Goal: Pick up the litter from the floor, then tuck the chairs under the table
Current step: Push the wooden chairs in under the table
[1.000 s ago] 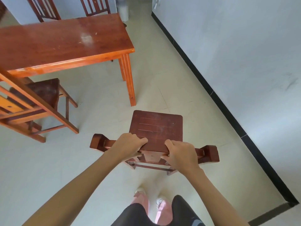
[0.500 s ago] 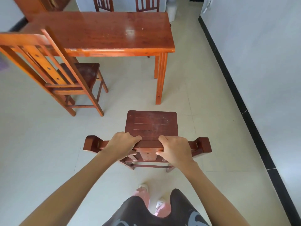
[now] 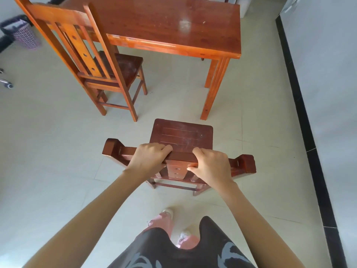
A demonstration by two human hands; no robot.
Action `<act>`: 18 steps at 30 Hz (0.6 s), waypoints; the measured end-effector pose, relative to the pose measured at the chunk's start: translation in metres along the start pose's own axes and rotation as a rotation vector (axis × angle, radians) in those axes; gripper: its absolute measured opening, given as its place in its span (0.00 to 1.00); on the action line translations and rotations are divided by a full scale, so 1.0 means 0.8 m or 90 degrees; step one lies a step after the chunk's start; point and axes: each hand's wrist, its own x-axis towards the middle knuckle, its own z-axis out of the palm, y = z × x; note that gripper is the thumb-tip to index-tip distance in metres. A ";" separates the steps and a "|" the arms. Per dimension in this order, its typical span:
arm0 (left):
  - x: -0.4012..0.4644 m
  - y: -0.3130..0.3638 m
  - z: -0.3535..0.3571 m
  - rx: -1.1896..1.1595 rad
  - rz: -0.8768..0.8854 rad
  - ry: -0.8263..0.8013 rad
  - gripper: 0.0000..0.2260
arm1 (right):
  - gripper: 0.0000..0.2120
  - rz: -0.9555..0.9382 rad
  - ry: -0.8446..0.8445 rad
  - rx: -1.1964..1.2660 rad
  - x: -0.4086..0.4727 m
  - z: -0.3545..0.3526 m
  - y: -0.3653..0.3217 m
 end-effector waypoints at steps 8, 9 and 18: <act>0.006 0.007 0.010 -0.001 -0.054 -0.013 0.25 | 0.28 0.033 -0.036 -0.029 -0.007 0.006 0.023; 0.006 0.006 0.010 -0.005 -0.056 -0.009 0.25 | 0.27 0.031 -0.041 -0.032 -0.005 0.006 0.025; 0.034 -0.028 0.015 0.007 -0.080 0.008 0.24 | 0.25 0.006 -0.019 -0.019 0.042 0.015 0.028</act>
